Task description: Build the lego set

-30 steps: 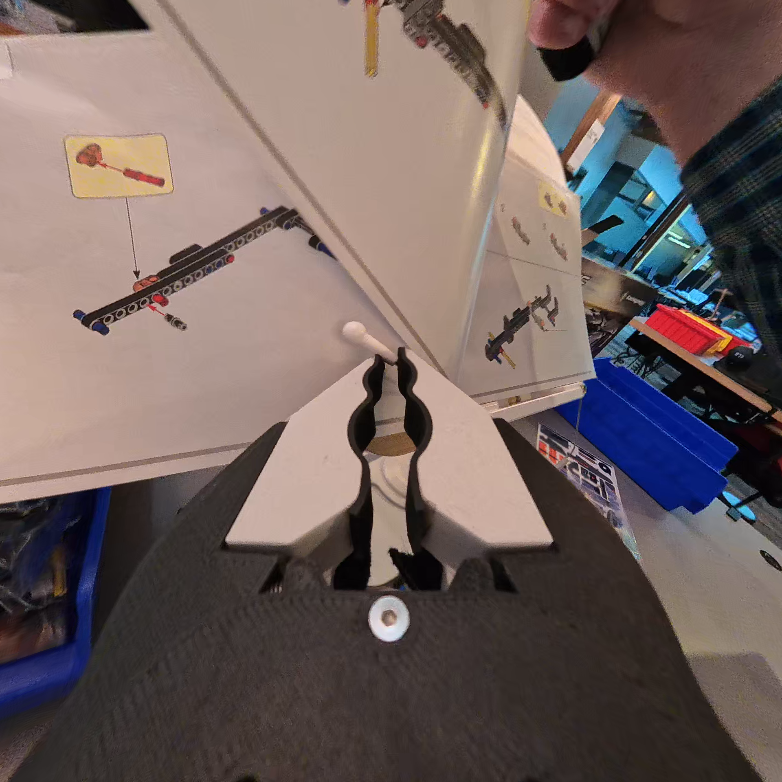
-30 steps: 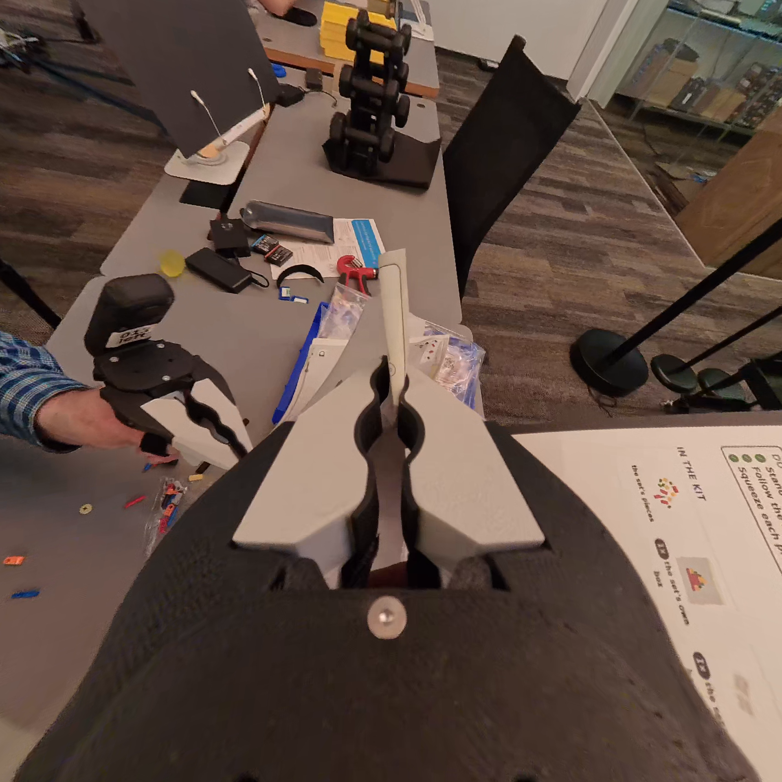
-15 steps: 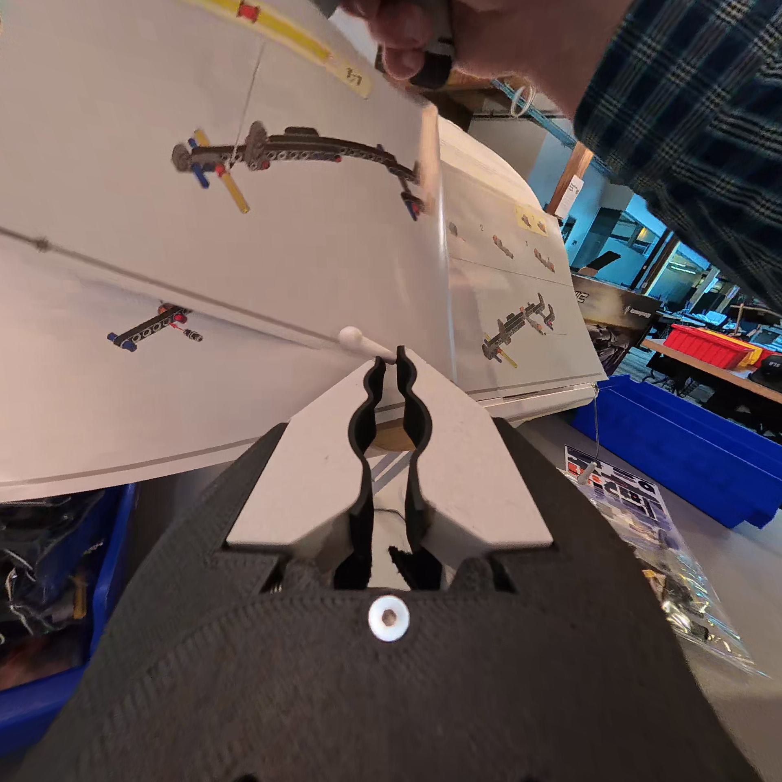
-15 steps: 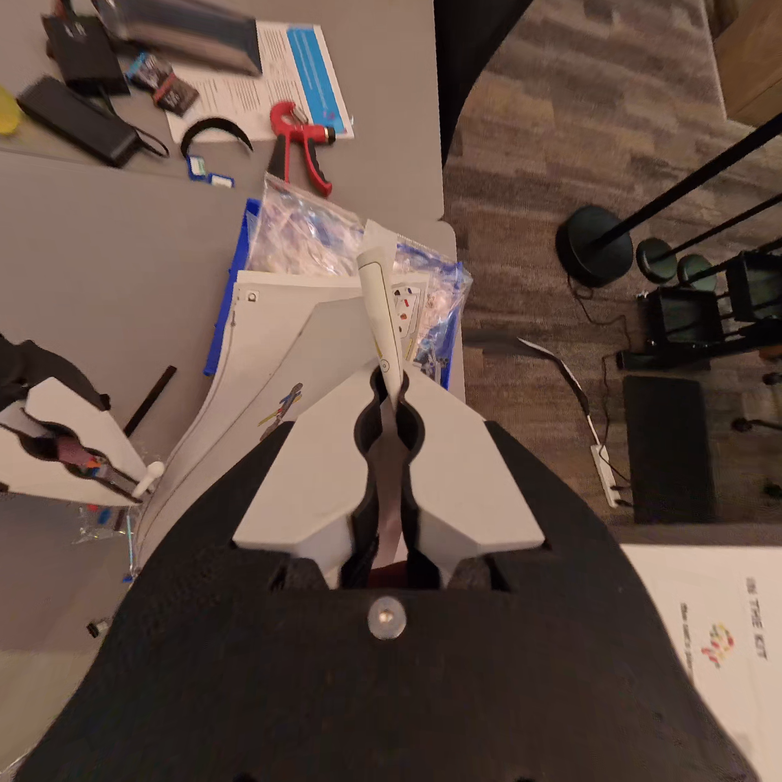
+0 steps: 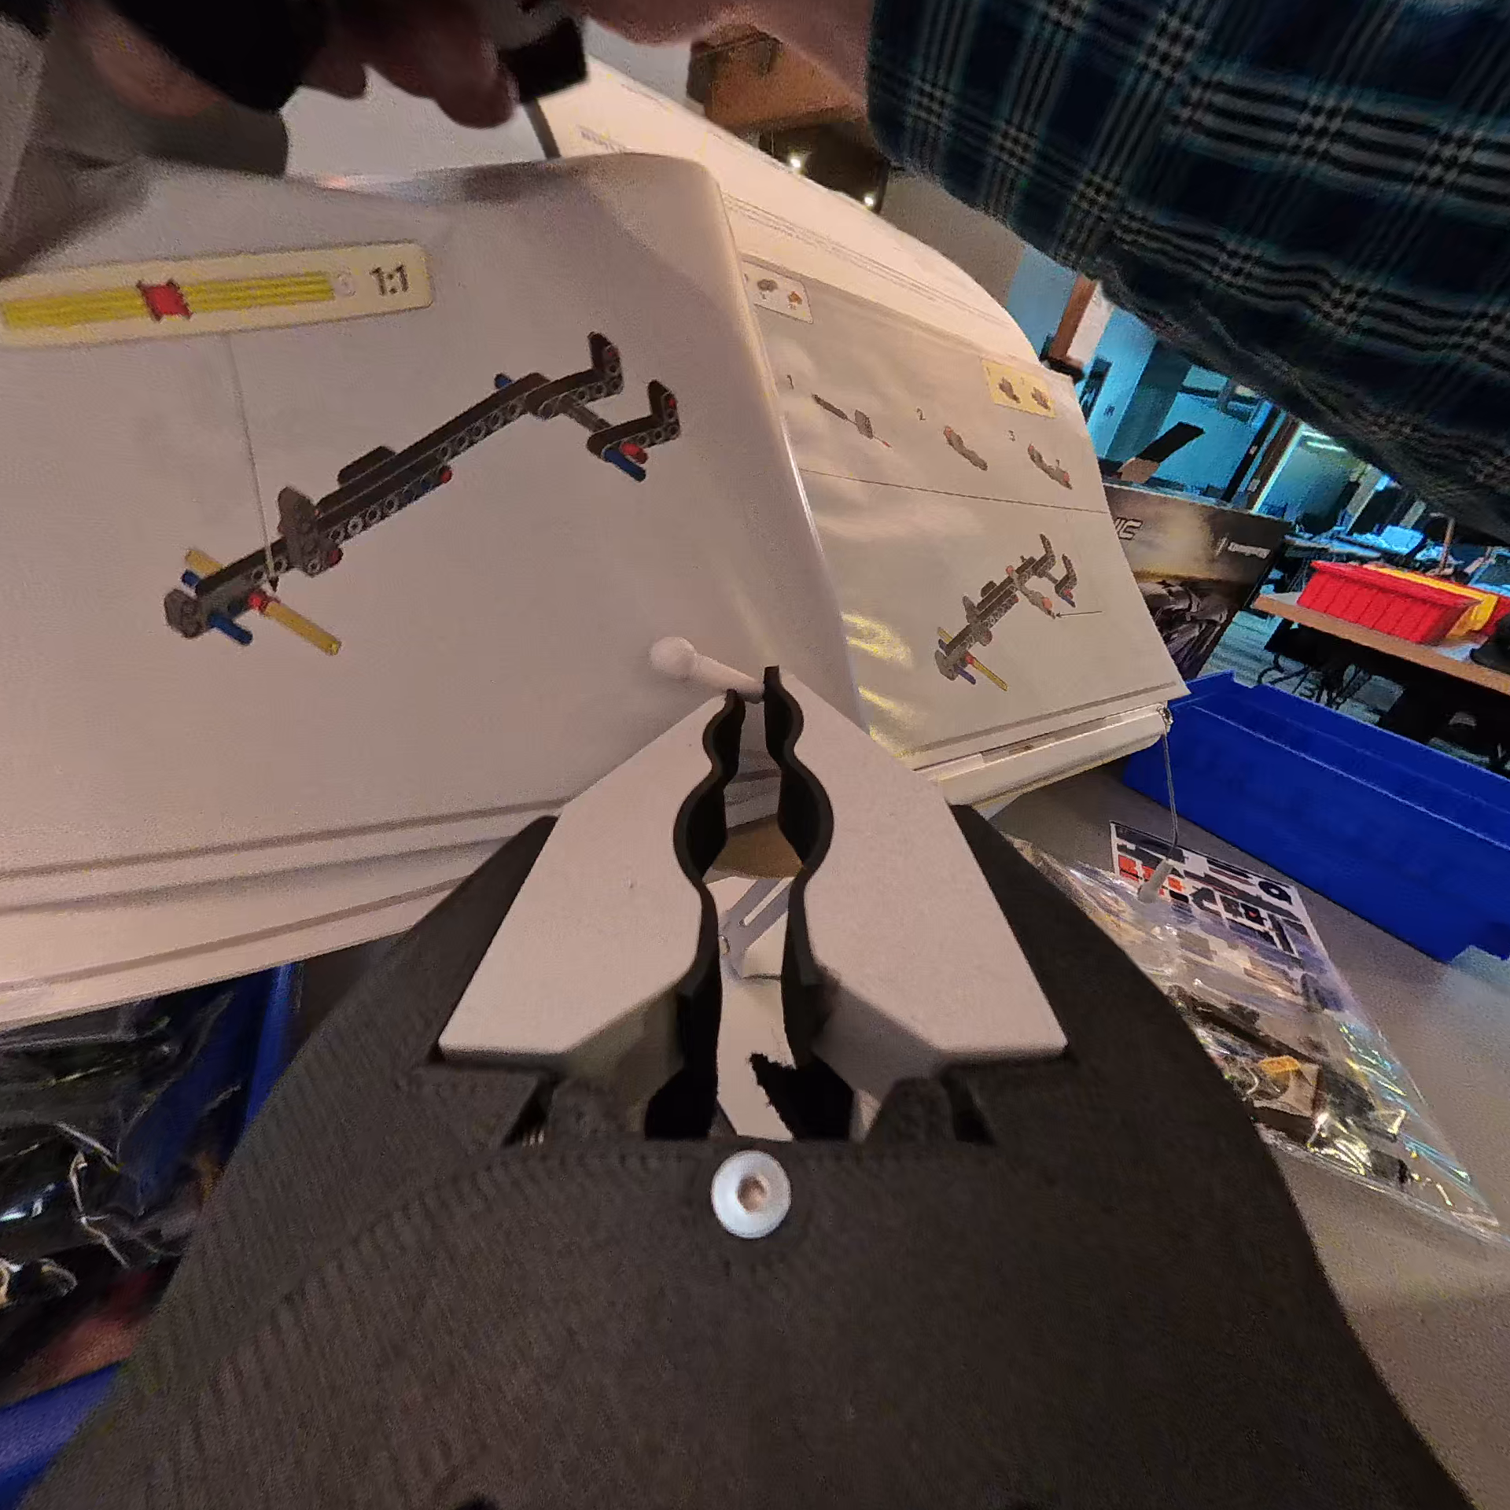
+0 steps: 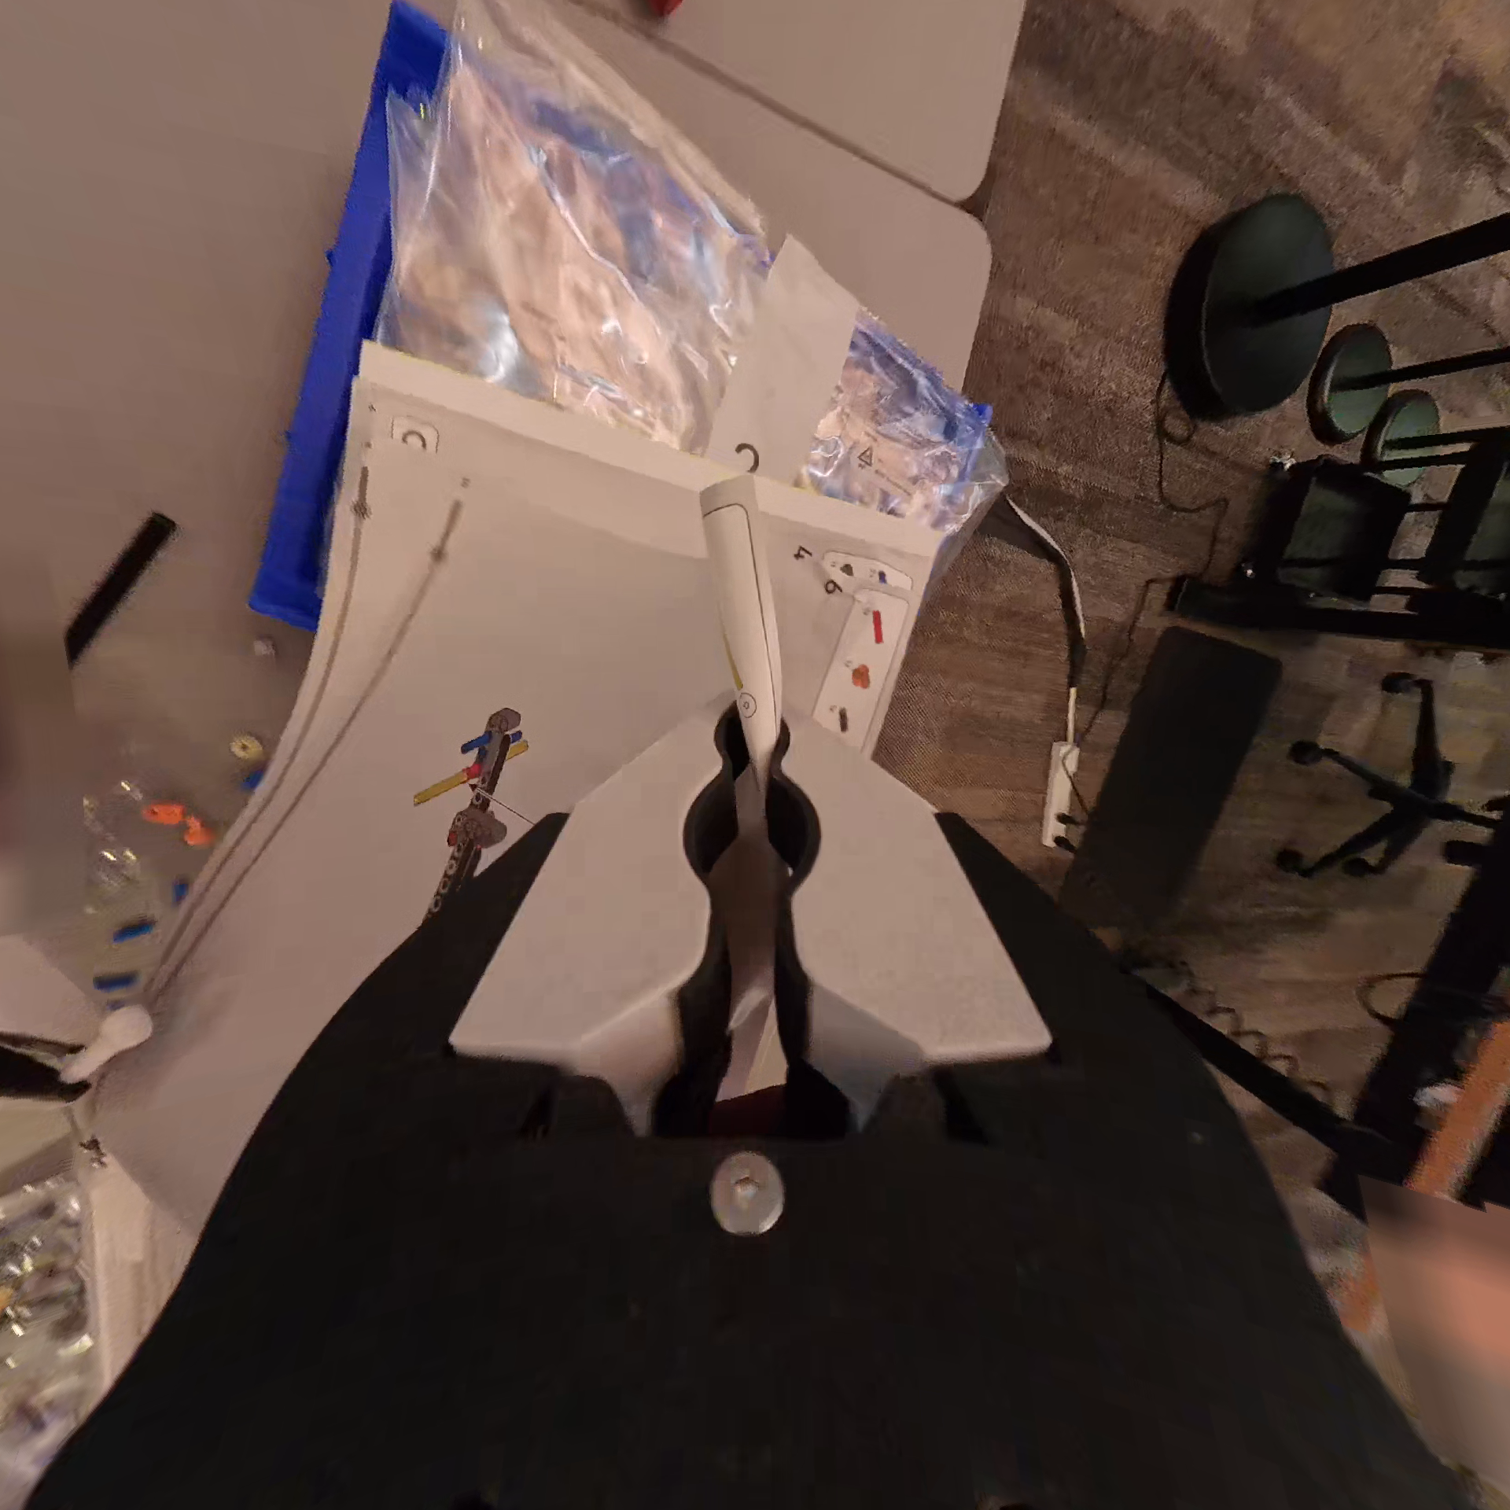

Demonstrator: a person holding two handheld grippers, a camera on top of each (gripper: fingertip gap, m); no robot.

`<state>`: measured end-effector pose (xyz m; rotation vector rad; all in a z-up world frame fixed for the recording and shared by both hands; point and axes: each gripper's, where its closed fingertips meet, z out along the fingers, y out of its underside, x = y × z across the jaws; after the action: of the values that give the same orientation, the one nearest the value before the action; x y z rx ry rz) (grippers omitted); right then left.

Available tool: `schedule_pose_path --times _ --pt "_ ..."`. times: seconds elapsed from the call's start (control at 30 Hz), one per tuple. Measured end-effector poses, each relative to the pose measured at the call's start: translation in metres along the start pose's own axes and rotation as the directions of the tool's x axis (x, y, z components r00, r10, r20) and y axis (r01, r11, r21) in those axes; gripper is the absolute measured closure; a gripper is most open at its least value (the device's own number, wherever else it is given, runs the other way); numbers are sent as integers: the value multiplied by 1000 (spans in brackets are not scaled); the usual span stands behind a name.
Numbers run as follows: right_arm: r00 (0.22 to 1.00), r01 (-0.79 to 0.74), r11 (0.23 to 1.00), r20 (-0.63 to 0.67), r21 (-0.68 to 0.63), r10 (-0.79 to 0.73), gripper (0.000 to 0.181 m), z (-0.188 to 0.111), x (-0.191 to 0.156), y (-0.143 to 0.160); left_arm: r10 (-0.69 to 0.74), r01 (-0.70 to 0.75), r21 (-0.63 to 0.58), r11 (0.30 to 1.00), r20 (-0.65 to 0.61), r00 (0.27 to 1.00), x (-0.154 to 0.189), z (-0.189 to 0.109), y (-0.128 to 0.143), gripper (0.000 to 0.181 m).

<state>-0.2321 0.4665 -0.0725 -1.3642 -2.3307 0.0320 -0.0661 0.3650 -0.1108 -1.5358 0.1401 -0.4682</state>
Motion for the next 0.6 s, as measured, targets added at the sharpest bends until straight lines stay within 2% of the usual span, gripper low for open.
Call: schedule_pose_path --times 0.23,0.53,0.6 --pt "991 127 978 55 -167 -120 181 31 -7 -9 13 -14 -40 999 -18 1000 0 3 -1 178" --pt "991 91 966 119 -241 -63 181 62 -9 -8 26 -28 -69 997 -28 999 1 9 -3 179" --pt "993 82 962 98 -260 -58 181 67 -6 -5 12 -14 -81 997 -31 999 0 11 -2 179"
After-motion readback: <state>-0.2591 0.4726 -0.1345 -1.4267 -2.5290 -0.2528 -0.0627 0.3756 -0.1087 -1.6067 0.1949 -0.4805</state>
